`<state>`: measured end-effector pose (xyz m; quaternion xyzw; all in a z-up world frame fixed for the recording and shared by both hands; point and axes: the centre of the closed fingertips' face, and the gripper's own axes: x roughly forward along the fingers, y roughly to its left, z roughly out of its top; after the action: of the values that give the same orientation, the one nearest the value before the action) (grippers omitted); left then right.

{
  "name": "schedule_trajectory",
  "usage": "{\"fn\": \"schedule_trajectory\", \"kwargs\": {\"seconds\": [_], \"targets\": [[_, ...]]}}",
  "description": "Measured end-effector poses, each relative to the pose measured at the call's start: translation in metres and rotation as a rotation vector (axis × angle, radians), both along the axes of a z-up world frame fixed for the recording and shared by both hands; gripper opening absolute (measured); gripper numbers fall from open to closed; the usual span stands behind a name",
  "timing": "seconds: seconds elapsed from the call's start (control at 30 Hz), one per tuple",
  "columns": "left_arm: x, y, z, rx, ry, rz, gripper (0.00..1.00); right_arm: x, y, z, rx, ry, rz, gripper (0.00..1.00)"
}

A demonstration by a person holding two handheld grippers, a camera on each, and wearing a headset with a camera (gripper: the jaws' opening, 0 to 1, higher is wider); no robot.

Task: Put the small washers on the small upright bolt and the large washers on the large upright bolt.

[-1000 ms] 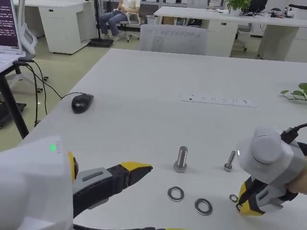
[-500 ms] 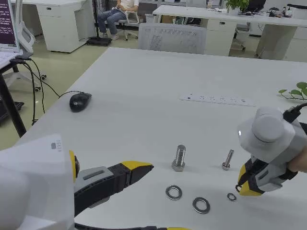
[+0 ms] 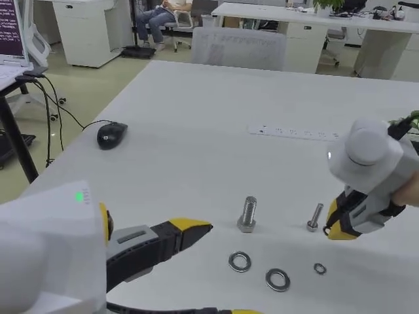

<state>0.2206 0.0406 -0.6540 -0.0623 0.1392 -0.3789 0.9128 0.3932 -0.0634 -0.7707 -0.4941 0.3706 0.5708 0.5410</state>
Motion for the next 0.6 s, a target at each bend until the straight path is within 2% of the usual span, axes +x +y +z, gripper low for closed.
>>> {"fn": "schedule_trajectory", "kwargs": {"seconds": [0.6], "targets": [[0.005, 0.002, -0.004, -0.004, 0.013, 0.005, 0.74, 0.031, 0.006, 0.014, 0.011, -0.032, -0.017, 0.12]]}}
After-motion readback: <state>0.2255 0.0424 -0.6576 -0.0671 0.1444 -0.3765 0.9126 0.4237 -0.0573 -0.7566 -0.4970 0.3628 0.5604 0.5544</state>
